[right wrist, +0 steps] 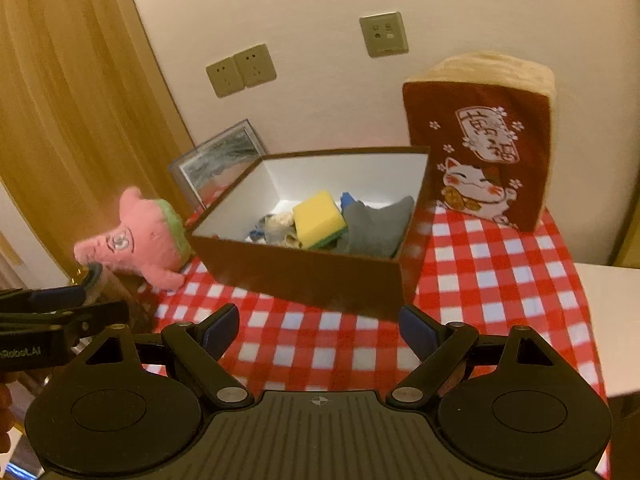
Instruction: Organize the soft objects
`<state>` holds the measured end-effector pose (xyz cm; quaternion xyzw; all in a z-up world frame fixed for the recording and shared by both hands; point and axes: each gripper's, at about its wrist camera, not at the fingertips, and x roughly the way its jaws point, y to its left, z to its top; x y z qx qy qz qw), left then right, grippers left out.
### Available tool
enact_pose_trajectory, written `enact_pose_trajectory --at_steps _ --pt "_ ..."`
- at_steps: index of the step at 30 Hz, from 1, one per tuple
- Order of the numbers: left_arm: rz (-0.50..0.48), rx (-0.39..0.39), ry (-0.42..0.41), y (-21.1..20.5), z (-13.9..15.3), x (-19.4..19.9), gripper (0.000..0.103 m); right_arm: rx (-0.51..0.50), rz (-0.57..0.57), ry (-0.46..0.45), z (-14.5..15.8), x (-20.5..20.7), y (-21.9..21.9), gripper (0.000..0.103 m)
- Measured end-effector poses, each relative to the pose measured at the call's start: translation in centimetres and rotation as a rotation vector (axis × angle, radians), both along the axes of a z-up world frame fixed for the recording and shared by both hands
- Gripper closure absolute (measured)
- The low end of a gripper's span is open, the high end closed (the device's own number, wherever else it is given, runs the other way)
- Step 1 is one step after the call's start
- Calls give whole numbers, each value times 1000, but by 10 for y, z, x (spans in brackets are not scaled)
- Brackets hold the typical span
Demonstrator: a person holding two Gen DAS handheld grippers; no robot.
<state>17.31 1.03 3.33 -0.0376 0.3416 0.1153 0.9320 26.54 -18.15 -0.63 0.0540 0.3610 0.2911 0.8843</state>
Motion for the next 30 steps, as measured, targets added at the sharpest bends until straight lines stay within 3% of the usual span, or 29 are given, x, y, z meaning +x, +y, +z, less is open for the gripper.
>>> enact_pose_trajectory --at_steps 5,30 --pt "6 11 21 -2 -3 -26 26 -60 18 -27 0 -32 6 17" --pt "-78 -63 91 13 -15 -149 27 -99 -67 52 3 -180 30 17"
